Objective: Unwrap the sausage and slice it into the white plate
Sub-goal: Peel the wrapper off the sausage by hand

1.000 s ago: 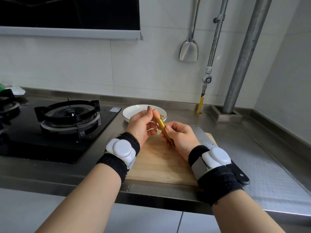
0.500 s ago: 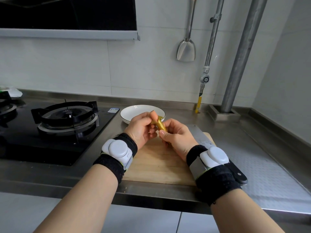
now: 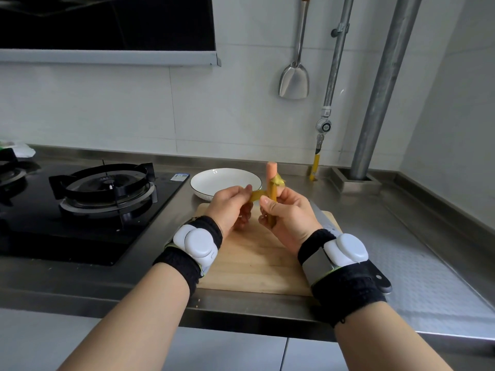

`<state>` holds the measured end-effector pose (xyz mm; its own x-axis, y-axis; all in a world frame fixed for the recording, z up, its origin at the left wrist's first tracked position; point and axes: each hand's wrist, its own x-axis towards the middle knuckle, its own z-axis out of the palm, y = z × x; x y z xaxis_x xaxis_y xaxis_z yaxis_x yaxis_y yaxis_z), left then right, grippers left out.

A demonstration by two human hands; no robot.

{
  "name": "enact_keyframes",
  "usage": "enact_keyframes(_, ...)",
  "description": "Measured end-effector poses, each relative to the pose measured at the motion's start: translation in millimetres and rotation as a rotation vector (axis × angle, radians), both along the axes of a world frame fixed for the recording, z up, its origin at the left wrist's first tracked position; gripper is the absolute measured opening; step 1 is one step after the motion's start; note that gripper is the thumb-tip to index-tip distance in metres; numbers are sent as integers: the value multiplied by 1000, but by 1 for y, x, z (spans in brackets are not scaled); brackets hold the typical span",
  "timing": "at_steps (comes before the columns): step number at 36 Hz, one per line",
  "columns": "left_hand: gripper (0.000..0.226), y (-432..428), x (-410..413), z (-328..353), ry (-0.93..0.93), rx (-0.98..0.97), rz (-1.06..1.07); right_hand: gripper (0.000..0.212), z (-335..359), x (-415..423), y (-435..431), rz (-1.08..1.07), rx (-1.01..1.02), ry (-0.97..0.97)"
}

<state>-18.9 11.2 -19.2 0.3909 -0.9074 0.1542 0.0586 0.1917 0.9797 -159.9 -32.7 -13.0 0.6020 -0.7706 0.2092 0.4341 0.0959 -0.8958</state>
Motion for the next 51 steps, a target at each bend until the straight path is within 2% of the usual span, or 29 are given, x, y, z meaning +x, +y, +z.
enact_keyframes(2,35,-1,0,0,64,-16,-22,13,1,0,1,8,33,-10)
enact_keyframes(7,36,-2,2,1,171,-22,-46,21,3,0,4,63,113,-51)
enact_keyframes(9,29,0,2,2,194,-21,-57,19,3,1,4,50,113,-71)
enact_keyframes(11,15,1,1,3,135,-10,-100,17,2,0,2,8,43,-54)
enact_keyframes(12,16,3,0,2,83,-3,-128,16,2,-1,1,-16,-11,-37)
enact_keyframes(15,42,7,-3,3,-63,-18,-210,8,1,-3,1,-68,-115,-10)
enact_keyframes(17,46,8,-4,2,-131,-54,-248,3,1,-3,1,-112,-108,-23)
enact_keyframes(20,47,11,-6,2,-237,-90,-222,17,2,-1,2,-159,-73,-42)
enact_keyframes(24,28,13,-10,4,-279,-156,-193,20,0,2,2,-188,-99,30)
enact_keyframes(28,23,14,-12,5,-266,-182,-159,17,1,1,2,-172,-80,87)
enact_keyframes(29,23,13,-11,5,-268,-182,-144,23,2,0,1,-183,-70,118)
enact_keyframes(31,22,12,-10,3,-262,-163,-119,48,4,-1,-1,-185,-54,185)
enact_keyframes(33,18,11,-8,0,-230,-127,-88,68,6,-2,-2,-155,7,164)
enact_keyframes(34,18,10,-8,0,-223,-111,-75,69,7,-3,-4,-151,51,127)
enact_keyframes(39,14,11,-9,2,-245,-76,-80,23,5,-7,-7,-181,166,-49)
enact_keyframes(42,11,11,-10,2,-233,-72,-84,13,5,-6,-8,-164,205,-95)
enact_keyframes(45,18,11,-10,2,-226,-76,-83,13,7,-5,-6,-115,217,-66)
enact_keyframes(51,21,11,-9,1,-247,-88,-97,37,12,-8,-4,19,278,-61)
